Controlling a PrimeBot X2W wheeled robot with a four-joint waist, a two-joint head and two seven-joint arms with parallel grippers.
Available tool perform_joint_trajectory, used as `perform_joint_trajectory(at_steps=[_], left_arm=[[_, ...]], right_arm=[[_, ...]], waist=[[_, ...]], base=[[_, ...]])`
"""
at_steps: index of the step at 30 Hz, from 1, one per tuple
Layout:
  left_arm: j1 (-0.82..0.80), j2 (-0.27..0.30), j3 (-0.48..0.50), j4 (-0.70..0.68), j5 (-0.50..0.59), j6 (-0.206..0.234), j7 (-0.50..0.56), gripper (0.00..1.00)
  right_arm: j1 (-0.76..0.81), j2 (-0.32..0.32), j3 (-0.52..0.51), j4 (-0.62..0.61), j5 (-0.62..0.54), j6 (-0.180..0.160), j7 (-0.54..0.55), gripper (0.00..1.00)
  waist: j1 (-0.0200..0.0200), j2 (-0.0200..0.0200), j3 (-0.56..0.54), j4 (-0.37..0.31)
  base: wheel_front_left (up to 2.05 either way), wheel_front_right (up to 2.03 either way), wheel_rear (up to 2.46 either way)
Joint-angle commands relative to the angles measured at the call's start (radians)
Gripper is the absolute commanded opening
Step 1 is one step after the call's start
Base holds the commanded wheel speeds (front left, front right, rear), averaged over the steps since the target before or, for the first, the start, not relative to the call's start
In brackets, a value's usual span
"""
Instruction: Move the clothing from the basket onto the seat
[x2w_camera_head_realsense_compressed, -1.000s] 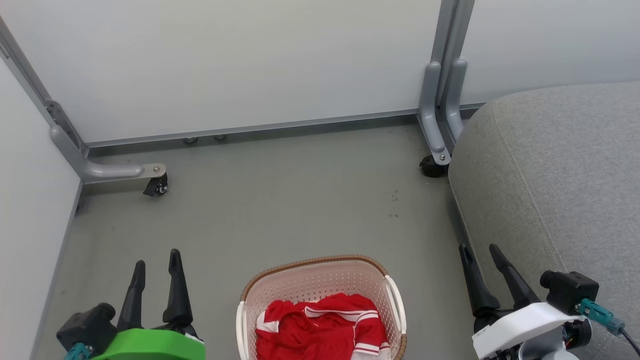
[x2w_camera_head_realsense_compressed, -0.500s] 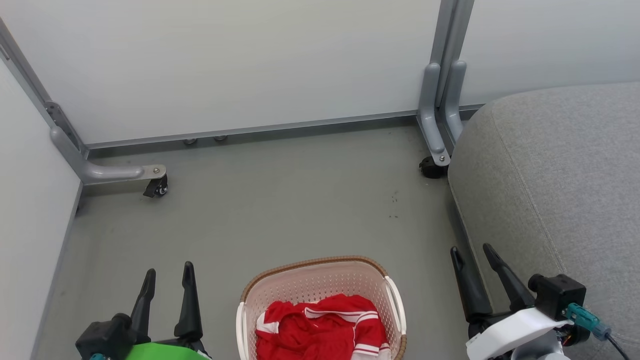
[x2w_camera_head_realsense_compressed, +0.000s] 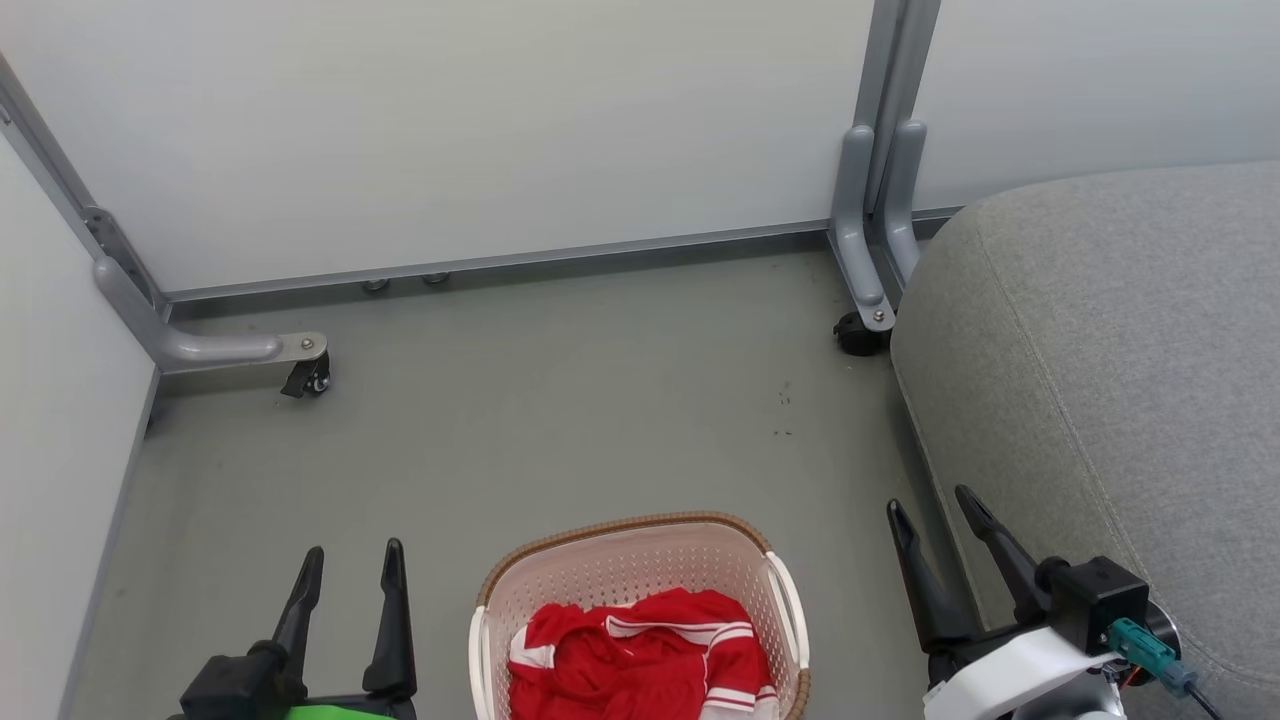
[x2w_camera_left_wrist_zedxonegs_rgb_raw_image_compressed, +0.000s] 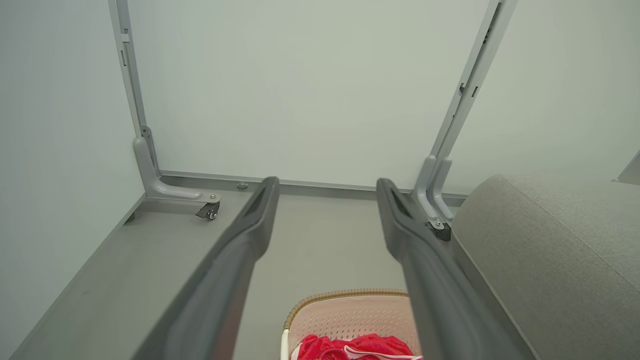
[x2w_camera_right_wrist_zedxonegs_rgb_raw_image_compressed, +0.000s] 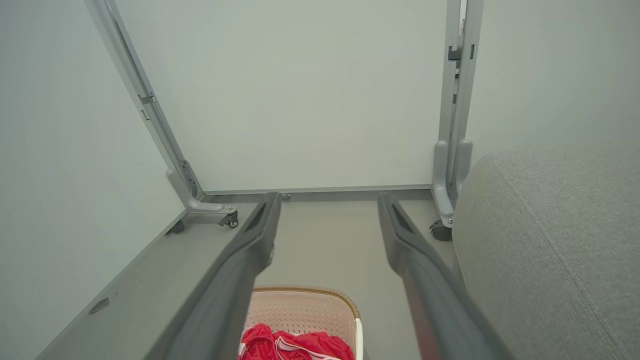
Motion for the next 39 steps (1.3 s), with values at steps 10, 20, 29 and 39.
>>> perform_joint_trajectory(at_steps=[10, 20, 29, 39], left_arm=[[0.028, 0.007, 0.008, 0.012, 0.065, -0.003, -0.025, 1.00], [0.041, 0.007, 0.000, 0.029, 0.105, -0.021, -0.043, 1.00], [0.041, 0.007, 0.002, 0.037, 0.109, -0.030, -0.044, 1.00], [0.040, 0.007, 0.001, 0.041, 0.121, -0.032, -0.044, 1.00]], right_arm=[[0.011, 0.003, -0.012, -0.001, -0.081, -0.001, -0.026, 1.00], [0.022, 0.006, -0.015, 0.030, -0.133, -0.001, -0.044, 1.00], [0.018, 0.008, -0.014, 0.037, -0.136, -0.001, -0.046, 1.00], [0.023, 0.009, -0.017, 0.030, -0.127, -0.001, -0.046, 1.00]], waist=[[0.0000, 0.0000, -0.003, -0.009], [0.0000, 0.0000, -0.011, -0.010], [0.0000, 0.0000, -0.010, -0.012], [0.0000, 0.0000, -0.004, -0.009]], base=[[0.00, 0.00, 0.00], [0.00, 0.00, 0.00], [0.00, 0.00, 0.00], [0.00, 0.00, 0.00]])
